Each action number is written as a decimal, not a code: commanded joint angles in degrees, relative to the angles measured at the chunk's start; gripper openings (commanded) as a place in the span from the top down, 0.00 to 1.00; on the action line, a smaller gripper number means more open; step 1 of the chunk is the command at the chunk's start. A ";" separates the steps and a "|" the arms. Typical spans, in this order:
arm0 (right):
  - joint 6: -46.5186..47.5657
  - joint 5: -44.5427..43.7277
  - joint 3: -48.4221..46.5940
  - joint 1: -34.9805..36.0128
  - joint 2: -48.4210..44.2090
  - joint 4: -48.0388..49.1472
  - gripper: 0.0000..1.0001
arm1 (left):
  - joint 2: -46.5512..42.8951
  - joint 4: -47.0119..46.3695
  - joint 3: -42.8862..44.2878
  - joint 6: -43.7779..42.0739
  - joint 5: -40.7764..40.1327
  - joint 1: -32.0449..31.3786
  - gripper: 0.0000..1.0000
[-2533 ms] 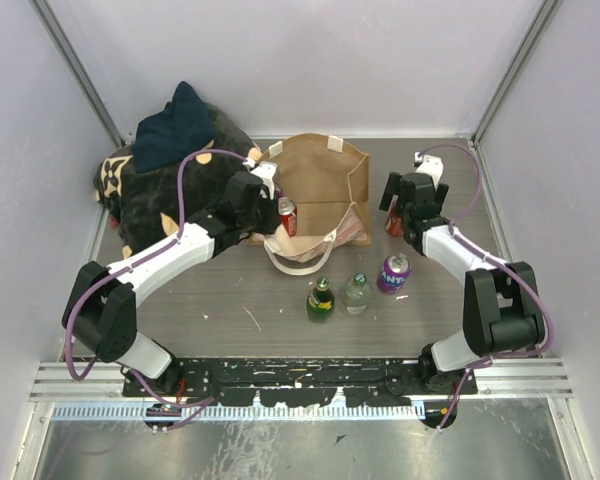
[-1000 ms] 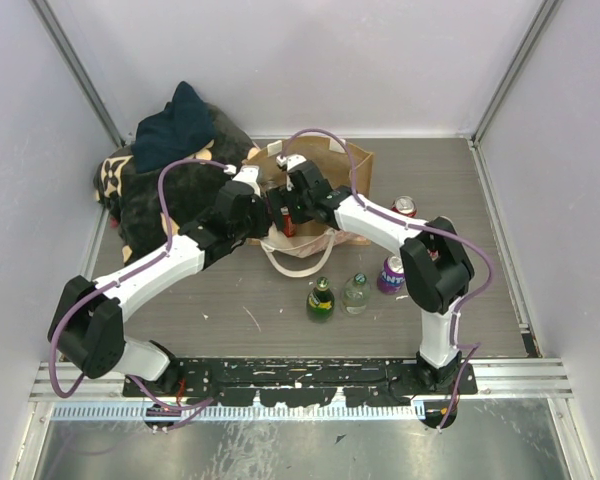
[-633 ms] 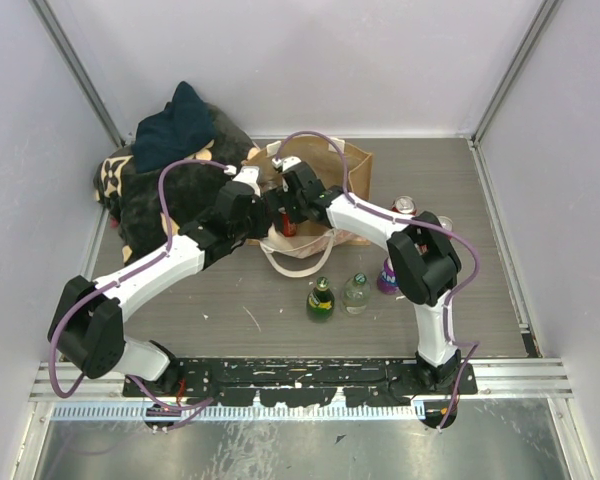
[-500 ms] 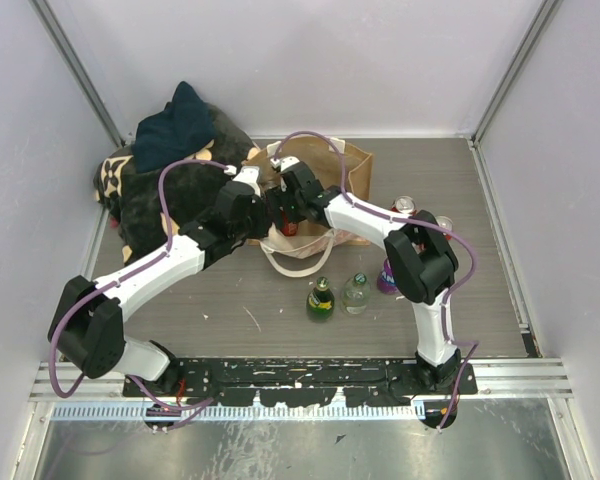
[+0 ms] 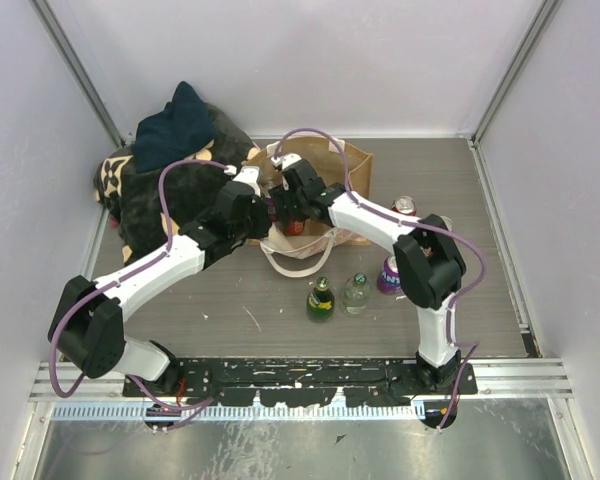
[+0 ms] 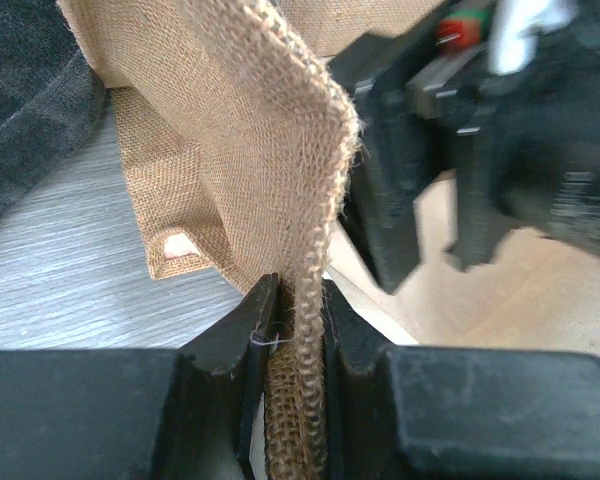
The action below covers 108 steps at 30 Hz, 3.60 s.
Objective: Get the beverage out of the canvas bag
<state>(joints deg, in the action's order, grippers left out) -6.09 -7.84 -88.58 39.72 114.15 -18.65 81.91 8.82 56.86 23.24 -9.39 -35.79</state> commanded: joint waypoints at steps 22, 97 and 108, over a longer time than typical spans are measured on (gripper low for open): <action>-1.44 -49.23 23.07 -4.88 -59.46 -4.22 0.99 | 1.98 1.41 0.88 -0.63 -0.81 0.05 1.00; -18.00 -14.31 30.80 -27.02 -57.22 -4.99 0.18 | 4.54 2.01 2.51 -0.98 0.48 0.06 1.00; -11.76 -6.92 9.95 -12.96 -42.09 -2.87 0.24 | 2.90 2.37 2.25 0.73 -2.61 -1.09 1.00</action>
<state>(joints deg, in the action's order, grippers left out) -21.02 -18.39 -72.53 22.52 67.02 -23.11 85.65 8.54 59.81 22.96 -8.29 -36.40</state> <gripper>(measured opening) 0.759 0.245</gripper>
